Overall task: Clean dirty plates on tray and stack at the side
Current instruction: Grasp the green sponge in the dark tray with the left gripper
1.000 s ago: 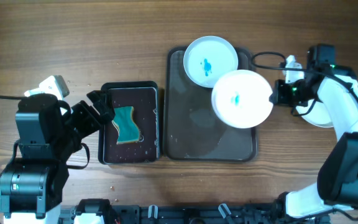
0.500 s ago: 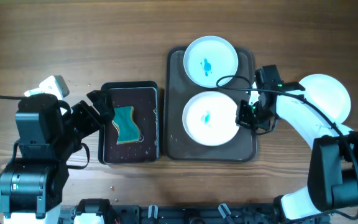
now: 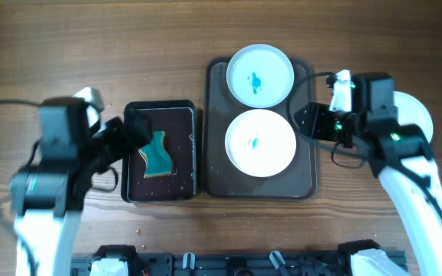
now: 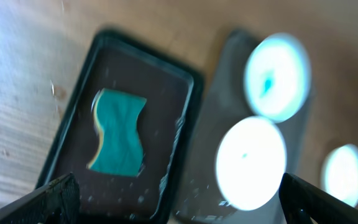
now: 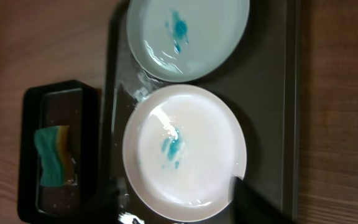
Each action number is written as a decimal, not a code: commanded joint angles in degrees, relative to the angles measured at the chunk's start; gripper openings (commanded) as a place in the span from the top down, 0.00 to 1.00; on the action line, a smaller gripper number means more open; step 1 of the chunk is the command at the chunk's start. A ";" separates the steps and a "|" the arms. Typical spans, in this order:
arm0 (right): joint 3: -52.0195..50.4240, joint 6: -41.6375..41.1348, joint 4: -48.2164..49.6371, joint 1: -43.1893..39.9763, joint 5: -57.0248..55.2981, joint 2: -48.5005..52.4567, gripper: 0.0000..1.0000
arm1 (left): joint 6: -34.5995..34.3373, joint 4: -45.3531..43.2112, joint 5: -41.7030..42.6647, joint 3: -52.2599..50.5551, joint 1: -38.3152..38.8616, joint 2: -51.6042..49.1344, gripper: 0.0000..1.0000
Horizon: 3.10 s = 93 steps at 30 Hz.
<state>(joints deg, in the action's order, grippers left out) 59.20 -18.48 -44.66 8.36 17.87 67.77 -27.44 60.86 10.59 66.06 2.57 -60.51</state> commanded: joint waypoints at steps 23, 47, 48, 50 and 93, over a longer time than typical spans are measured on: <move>-0.07 3.26 -6.60 -0.07 4.68 1.31 0.53 | -5.14 -4.48 -6.60 -5.03 9.11 -44.70 0.96; -0.07 3.21 -7.43 -0.07 4.68 1.31 0.57 | 0.31 -13.66 -12.85 -6.71 4.44 -40.98 0.42; -0.07 3.23 -7.41 -0.07 4.68 1.31 0.57 | 0.31 -14.25 -12.33 -6.97 4.44 -40.98 0.55; -0.07 3.26 -7.26 -0.07 4.68 1.31 0.57 | 0.72 -15.23 -11.43 -6.95 4.44 -40.96 0.86; -0.07 1.81 -7.30 -0.07 4.46 1.31 0.57 | 3.21 -6.49 -6.58 -3.56 9.51 -40.61 0.54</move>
<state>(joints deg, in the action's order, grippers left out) 59.20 -16.40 -51.86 8.38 21.45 68.71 -24.36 49.84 2.02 58.59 12.01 -100.51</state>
